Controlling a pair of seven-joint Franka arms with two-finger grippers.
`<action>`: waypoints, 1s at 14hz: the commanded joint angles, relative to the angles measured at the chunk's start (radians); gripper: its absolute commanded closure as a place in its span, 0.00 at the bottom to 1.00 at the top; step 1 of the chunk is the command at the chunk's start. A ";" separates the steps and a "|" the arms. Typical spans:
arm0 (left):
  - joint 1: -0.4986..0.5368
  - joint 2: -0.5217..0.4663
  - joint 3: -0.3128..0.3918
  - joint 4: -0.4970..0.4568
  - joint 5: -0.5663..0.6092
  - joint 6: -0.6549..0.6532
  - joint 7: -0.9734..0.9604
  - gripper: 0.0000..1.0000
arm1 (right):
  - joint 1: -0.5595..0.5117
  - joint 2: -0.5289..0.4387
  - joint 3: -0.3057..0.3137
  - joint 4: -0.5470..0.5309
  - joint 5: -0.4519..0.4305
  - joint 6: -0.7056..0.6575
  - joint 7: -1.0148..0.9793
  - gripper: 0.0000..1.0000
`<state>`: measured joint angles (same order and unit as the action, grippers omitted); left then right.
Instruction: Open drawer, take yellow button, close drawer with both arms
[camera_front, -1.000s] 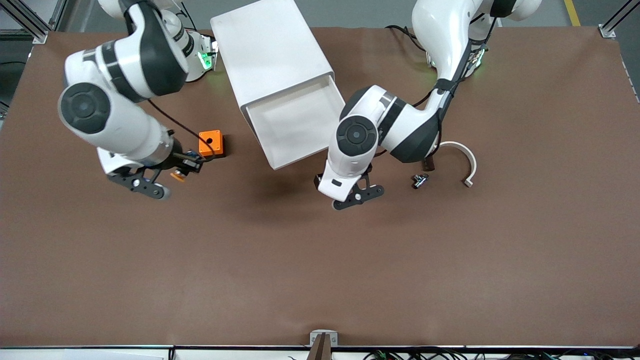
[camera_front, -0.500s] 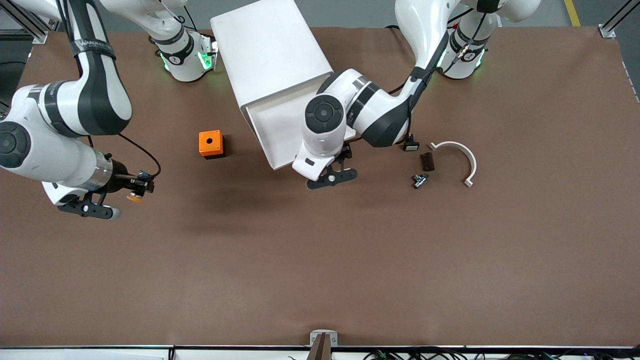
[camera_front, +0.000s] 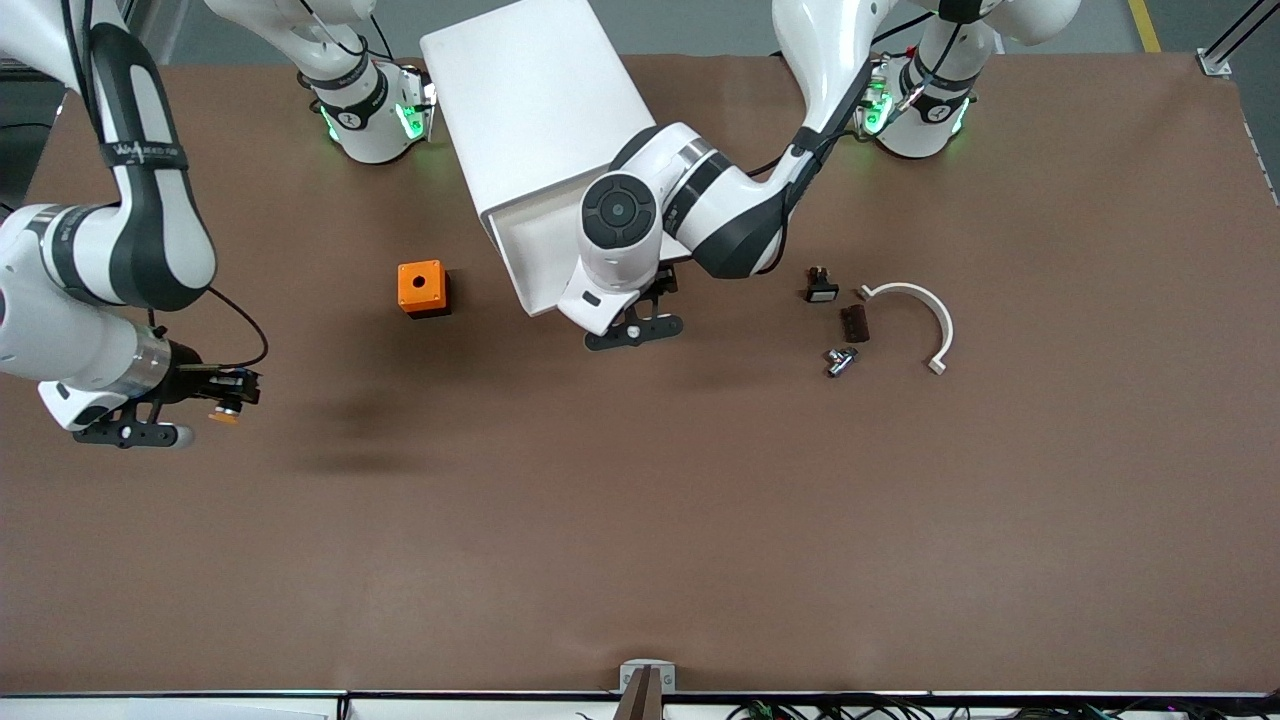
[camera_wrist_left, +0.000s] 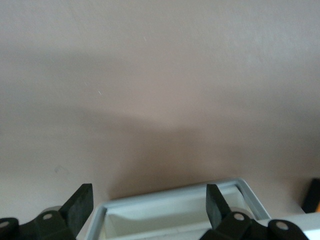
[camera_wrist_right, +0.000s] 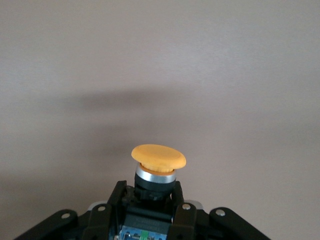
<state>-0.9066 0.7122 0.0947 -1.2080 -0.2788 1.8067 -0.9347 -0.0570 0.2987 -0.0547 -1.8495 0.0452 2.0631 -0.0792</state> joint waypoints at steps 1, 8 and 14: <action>-0.012 -0.013 -0.006 -0.015 -0.058 0.002 0.013 0.01 | -0.047 0.019 0.019 -0.004 -0.024 0.026 -0.040 1.00; -0.052 -0.007 -0.007 -0.022 -0.147 0.002 0.010 0.01 | -0.107 0.108 0.019 -0.005 -0.090 0.146 -0.074 1.00; -0.077 -0.007 -0.007 -0.039 -0.241 0.002 0.010 0.01 | -0.138 0.187 0.021 -0.002 -0.088 0.274 -0.135 1.00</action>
<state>-0.9684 0.7123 0.0880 -1.2383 -0.4732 1.8059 -0.9347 -0.1654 0.4653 -0.0540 -1.8557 -0.0293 2.3015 -0.1874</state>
